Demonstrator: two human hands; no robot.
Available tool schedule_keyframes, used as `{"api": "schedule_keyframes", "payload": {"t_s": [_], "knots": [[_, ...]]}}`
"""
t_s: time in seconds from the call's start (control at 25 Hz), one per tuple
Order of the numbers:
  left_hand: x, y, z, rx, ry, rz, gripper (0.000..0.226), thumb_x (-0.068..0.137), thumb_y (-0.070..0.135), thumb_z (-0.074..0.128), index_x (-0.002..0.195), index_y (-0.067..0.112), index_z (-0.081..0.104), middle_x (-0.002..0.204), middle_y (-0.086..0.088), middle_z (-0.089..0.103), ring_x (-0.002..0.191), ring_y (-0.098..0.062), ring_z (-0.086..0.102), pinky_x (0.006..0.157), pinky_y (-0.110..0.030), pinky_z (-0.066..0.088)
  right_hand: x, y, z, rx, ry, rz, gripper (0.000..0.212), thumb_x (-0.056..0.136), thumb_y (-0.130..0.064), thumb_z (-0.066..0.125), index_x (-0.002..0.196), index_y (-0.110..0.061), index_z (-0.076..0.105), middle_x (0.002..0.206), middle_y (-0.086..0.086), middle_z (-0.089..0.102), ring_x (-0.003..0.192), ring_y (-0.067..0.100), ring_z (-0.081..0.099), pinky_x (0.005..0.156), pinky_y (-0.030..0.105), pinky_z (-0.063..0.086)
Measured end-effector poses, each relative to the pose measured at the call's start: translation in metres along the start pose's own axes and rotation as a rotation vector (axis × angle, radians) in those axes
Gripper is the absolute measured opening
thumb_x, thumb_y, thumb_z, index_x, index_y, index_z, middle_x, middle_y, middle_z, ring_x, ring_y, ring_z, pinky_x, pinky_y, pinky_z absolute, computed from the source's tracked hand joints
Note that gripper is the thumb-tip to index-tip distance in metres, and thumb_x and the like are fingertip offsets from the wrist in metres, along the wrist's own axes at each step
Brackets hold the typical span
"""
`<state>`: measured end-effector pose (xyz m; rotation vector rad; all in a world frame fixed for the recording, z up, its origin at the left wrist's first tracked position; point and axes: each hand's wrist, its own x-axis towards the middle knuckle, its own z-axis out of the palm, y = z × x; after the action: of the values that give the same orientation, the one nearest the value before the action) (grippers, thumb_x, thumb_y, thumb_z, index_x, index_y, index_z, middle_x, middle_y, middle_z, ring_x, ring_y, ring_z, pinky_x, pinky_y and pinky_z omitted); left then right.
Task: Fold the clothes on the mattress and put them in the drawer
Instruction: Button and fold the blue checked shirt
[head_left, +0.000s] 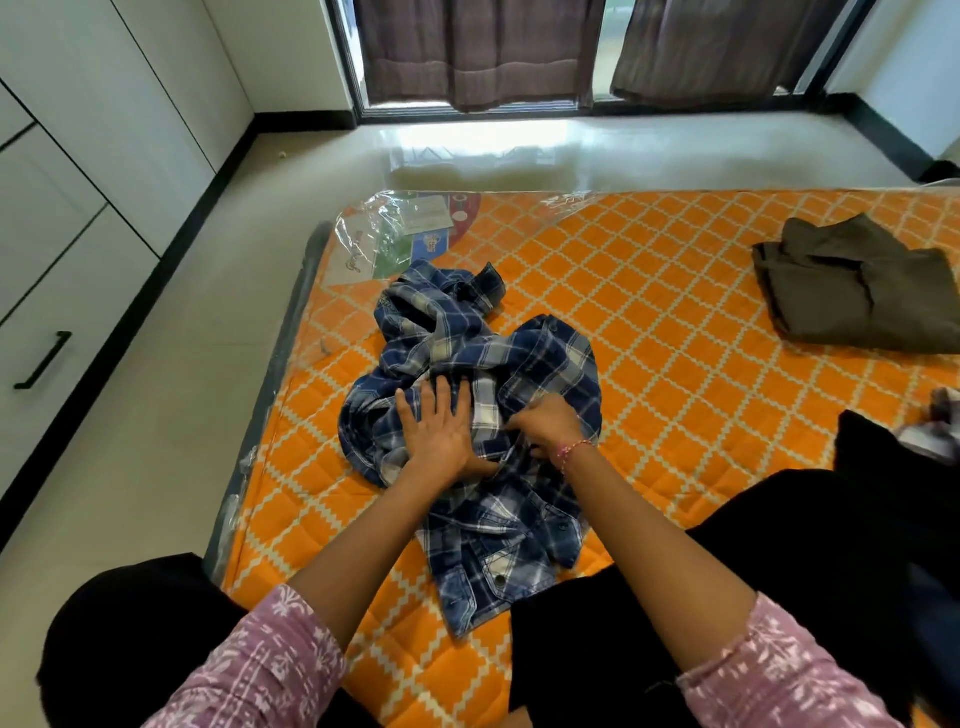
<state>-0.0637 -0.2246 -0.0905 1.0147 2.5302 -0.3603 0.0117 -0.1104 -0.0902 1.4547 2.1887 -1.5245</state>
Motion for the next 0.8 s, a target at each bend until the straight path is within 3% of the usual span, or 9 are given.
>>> {"api": "schedule_keyframes", "payload": {"t_s": [0.08,0.16,0.24,0.28,0.32,0.4,0.48,0.68,0.8], "knots": [[0.001,-0.005,-0.007,-0.097,-0.085,0.035,0.116,0.075,0.072,0.057,0.151,0.019,-0.013,0.157,-0.016,-0.017,0.144,-0.036,-0.016,0.109,-0.062,-0.012,-0.002,0.013,-0.010,0.327,-0.002,0.070,0.016,0.090,-0.007,0.063,0.076,-0.003,0.055,0.059,0.004,0.044,0.051,0.016,0.042,0.049,0.027,0.042],[0.001,-0.010,-0.021,-0.349,-0.071,0.088,0.087,0.085,0.057,0.057,0.152,0.024,0.013,0.156,-0.017,0.008,0.144,-0.038,0.006,0.111,-0.060,0.006,-0.005,0.023,-0.019,0.398,0.075,0.022,0.007,0.089,-0.003,0.063,0.084,-0.001,0.059,0.058,0.003,0.046,0.049,0.015,0.041,0.049,0.026,0.040],[-0.002,-0.003,-0.029,-0.547,0.316,0.093,0.042,0.092,0.036,0.057,0.131,0.022,0.052,0.132,-0.013,0.044,0.125,-0.034,0.040,0.101,-0.051,0.031,-0.007,0.028,-0.026,0.410,0.086,-0.011,0.016,0.087,0.002,0.063,0.074,-0.003,0.057,0.058,0.002,0.045,0.047,0.014,0.038,0.046,0.023,0.037],[-0.005,0.006,-0.030,-0.525,0.546,0.107,0.026,0.093,0.025,0.057,0.118,0.017,0.062,0.119,-0.011,0.052,0.111,-0.031,0.050,0.091,-0.044,0.040,-0.009,0.028,-0.027,0.471,0.038,0.001,0.023,0.087,0.005,0.061,0.069,-0.005,0.053,0.058,0.002,0.042,0.045,0.013,0.035,0.042,0.020,0.035],[-0.005,0.015,-0.030,-0.503,0.635,0.157,0.019,0.094,0.016,0.056,0.109,0.012,0.065,0.110,-0.010,0.057,0.098,-0.029,0.056,0.080,-0.039,0.046,-0.010,0.028,-0.028,0.530,-0.020,0.018,0.028,0.088,0.007,0.059,0.066,-0.008,0.050,0.059,0.001,0.042,0.043,0.011,0.035,0.041,0.019,0.035],[-0.002,0.035,-0.026,-0.486,0.498,0.189,0.018,0.096,0.010,0.050,0.106,0.007,0.065,0.103,-0.013,0.063,0.088,-0.031,0.061,0.068,-0.038,0.048,-0.015,0.026,-0.029,0.526,-0.093,0.026,0.026,0.089,0.004,0.059,0.069,-0.011,0.052,0.062,-0.001,0.049,0.044,0.006,0.043,0.046,0.019,0.044],[0.007,0.047,-0.018,-0.386,0.334,0.099,0.017,0.096,0.008,0.046,0.102,0.005,0.062,0.102,-0.015,0.065,0.089,-0.033,0.061,0.064,-0.038,0.044,-0.017,0.027,-0.027,0.503,-0.130,-0.006,0.024,0.089,0.004,0.060,0.071,-0.011,0.054,0.067,0.000,0.056,0.052,0.005,0.053,0.050,0.018,0.050],[0.021,0.063,-0.009,-0.244,0.323,-0.016,0.012,0.093,0.001,0.047,0.093,0.006,0.057,0.101,-0.013,0.064,0.090,-0.032,0.062,0.064,-0.036,0.038,-0.020,0.031,-0.022,0.466,-0.080,-0.064,0.025,0.085,0.008,0.062,0.068,-0.010,0.055,0.070,0.003,0.057,0.066,0.011,0.059,0.052,0.017,0.051],[0.023,0.055,-0.014,-0.387,0.349,0.040,0.012,0.093,0.008,0.051,0.095,0.007,0.062,0.098,-0.011,0.067,0.088,-0.031,0.063,0.064,-0.037,0.043,-0.021,0.032,-0.023,0.406,0.008,-0.136,0.021,0.089,0.003,0.059,0.072,-0.010,0.058,0.075,0.005,0.058,0.069,0.015,0.057,0.054,0.017,0.050]]}}
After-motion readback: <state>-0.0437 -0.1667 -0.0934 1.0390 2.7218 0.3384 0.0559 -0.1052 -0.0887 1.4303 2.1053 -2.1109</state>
